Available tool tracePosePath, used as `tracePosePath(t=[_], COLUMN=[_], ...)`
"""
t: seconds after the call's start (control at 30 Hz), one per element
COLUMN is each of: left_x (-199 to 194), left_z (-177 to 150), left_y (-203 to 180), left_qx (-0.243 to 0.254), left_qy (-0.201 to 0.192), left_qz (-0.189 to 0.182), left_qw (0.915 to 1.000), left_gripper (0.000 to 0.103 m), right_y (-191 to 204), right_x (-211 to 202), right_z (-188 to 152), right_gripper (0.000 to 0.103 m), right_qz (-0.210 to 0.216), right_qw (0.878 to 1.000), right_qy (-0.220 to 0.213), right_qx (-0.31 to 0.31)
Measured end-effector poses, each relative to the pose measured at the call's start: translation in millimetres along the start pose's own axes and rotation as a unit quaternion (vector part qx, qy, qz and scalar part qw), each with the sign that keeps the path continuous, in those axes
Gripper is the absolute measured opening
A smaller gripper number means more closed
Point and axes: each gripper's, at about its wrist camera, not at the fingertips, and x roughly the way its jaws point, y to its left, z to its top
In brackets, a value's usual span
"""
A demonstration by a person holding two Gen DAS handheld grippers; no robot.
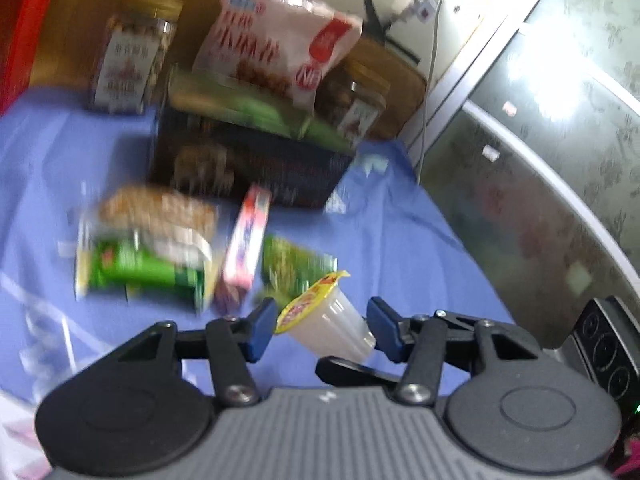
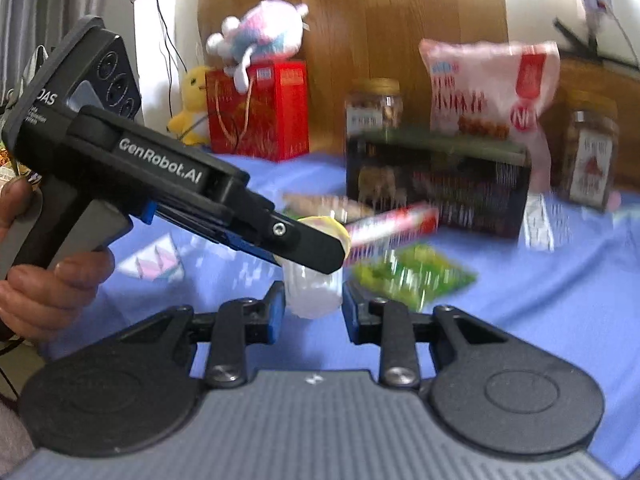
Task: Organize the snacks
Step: 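Carry the jelly cup into the black tin and open the left gripper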
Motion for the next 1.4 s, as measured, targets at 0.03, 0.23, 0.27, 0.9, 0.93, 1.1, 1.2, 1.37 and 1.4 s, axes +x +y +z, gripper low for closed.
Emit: tracePosePath(t=[0.03,0.23,0.27,0.9,0.93,1.1,1.2,1.37,1.4], left_x=[-1,11,15,45,33,9,14,19,20], left_z=[8,74,90,143,135,98,77,52,50], left_y=[-1,-1,2,45,46,72,95,102,99], left_qx=[0.005,0.038,0.037,0.027,0.03,-0.007,-0.049,-0.062,-0.062], left_qy=[-0.007,-0.041,-0.046,-0.064,-0.072,-0.067,-0.038,-0.015,-0.01], left_qz=[0.002,0.037,0.043,0.097,0.092,0.102,0.122,0.121,0.101], left_qw=[1.0,0.9978,0.9973,0.9928,0.9927,0.9925,0.9907,0.9906,0.9929], left_gripper=[0.05,0.05,0.05,0.066,0.067,0.069,0.069,0.063,0.059], right_y=[-2,-25,-32,-90,-88,-71,-48,-15,-12], right_x=[2,33,41,118,109,95,107,118,116], right_z=[6,48,57,100,96,67,54,39,37], right_gripper=[0.033,0.033,0.033,0.042,0.042,0.042,0.05,0.06,0.06], right_qz=[-0.002,-0.017,-0.019,-0.021,-0.014,0.05,0.059,0.033,0.03], right_qw=[1.0,0.998,0.998,0.995,0.995,0.991,0.993,0.998,0.998], right_qy=[-0.008,-0.049,-0.056,-0.054,-0.057,-0.007,0.033,0.05,0.049], right_qx=[-0.006,-0.03,-0.027,0.078,0.085,0.122,0.099,0.019,0.015])
